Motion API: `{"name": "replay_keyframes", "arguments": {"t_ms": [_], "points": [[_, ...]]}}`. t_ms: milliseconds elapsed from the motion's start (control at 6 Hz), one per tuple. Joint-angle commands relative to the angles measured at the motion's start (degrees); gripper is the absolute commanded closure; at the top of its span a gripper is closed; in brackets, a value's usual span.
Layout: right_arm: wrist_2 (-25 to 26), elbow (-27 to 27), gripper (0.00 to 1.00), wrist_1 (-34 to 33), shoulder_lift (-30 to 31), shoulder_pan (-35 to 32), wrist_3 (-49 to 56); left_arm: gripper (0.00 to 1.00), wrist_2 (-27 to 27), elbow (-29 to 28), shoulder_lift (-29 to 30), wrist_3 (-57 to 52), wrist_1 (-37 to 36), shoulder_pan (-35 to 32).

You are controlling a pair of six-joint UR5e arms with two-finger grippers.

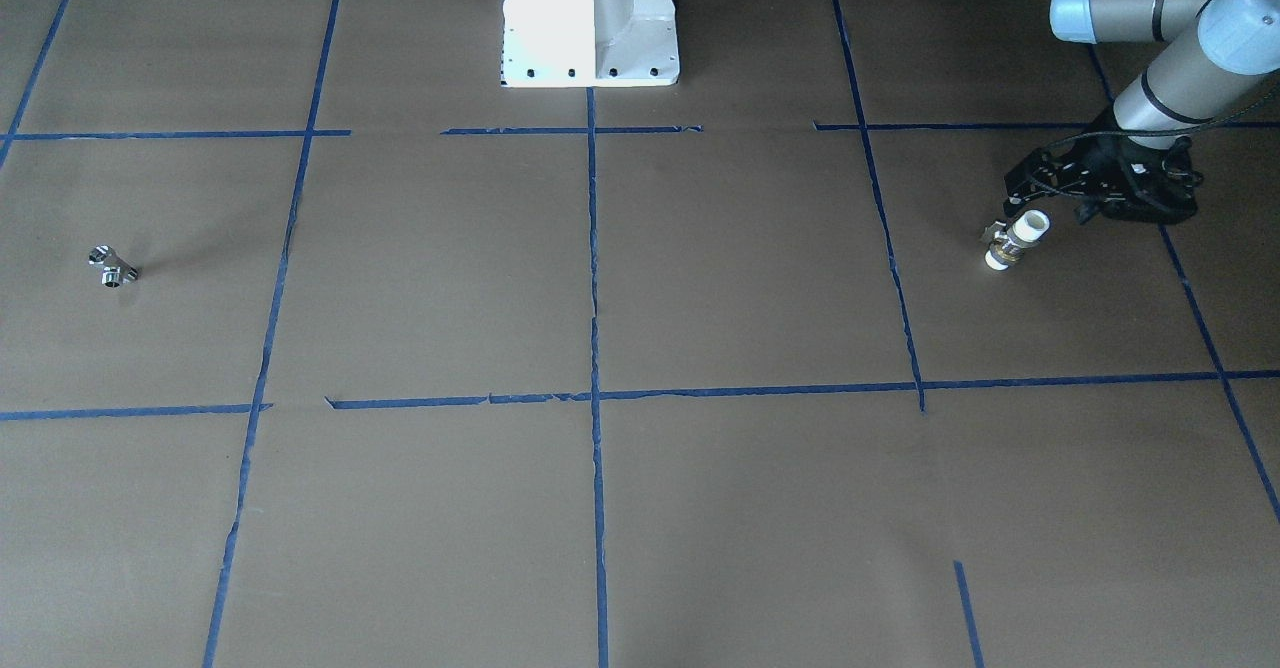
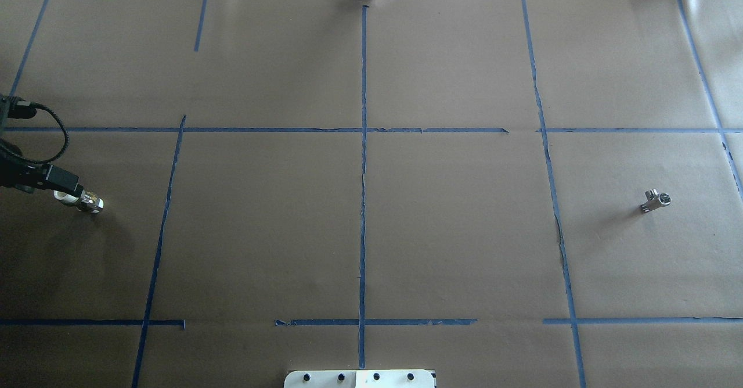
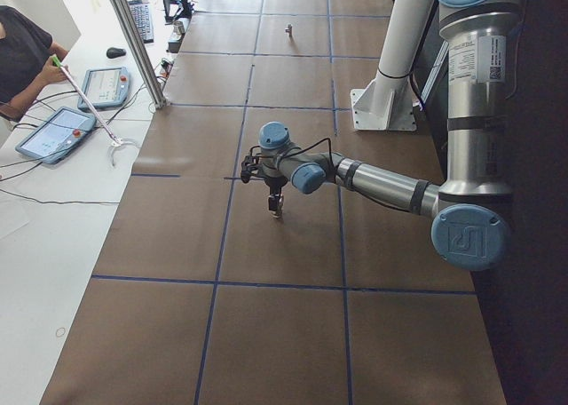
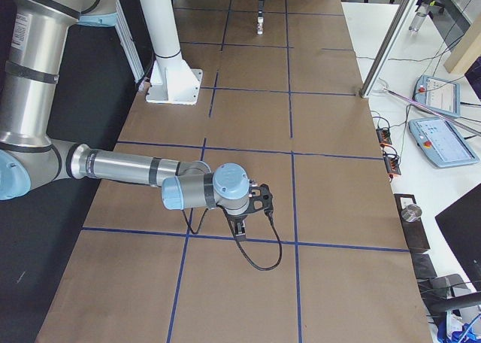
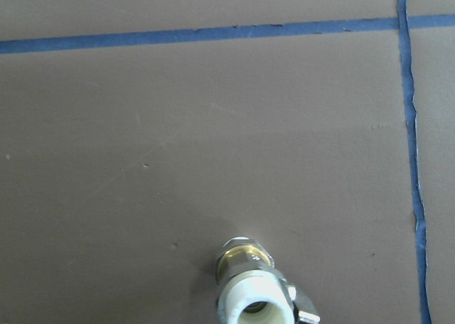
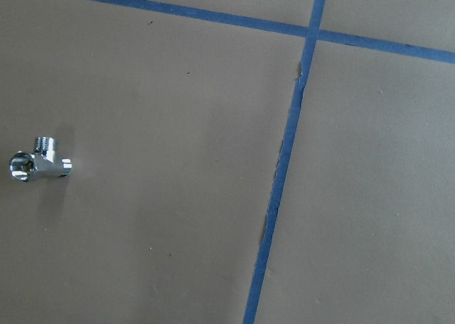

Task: Assemble PPR valve and pipe with both arms
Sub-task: 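Lower the left gripper onto the white-and-brass PPR valve and grasp it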

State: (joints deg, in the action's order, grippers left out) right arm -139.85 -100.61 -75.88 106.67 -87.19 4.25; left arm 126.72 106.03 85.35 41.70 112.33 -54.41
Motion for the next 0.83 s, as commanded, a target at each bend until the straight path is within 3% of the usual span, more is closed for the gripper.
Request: {"name": "replay_keyframes", "arguments": {"t_ms": [0,167,500,667], "points": [[-0.43,0.06,0.0,-0.06,0.03,0.0,0.05,0.04,-0.34,-0.56,0.16,0.13,-0.01,1.15],[-0.43,0.15,0.0,-0.06,0.03,0.0,-0.03,0.14,-0.34,-0.74,0.08,0.13,-0.18,1.15],[-0.6,0.06,0.0,0.03,0.03,0.0,-0.03,0.82,-0.34,-0.74,0.08,0.05,-0.18,1.15],[-0.6,0.06,0.0,0.03,0.03,0.0,-0.03,0.97,-0.34,-0.56,0.16,0.05,-0.18,1.15]]}}
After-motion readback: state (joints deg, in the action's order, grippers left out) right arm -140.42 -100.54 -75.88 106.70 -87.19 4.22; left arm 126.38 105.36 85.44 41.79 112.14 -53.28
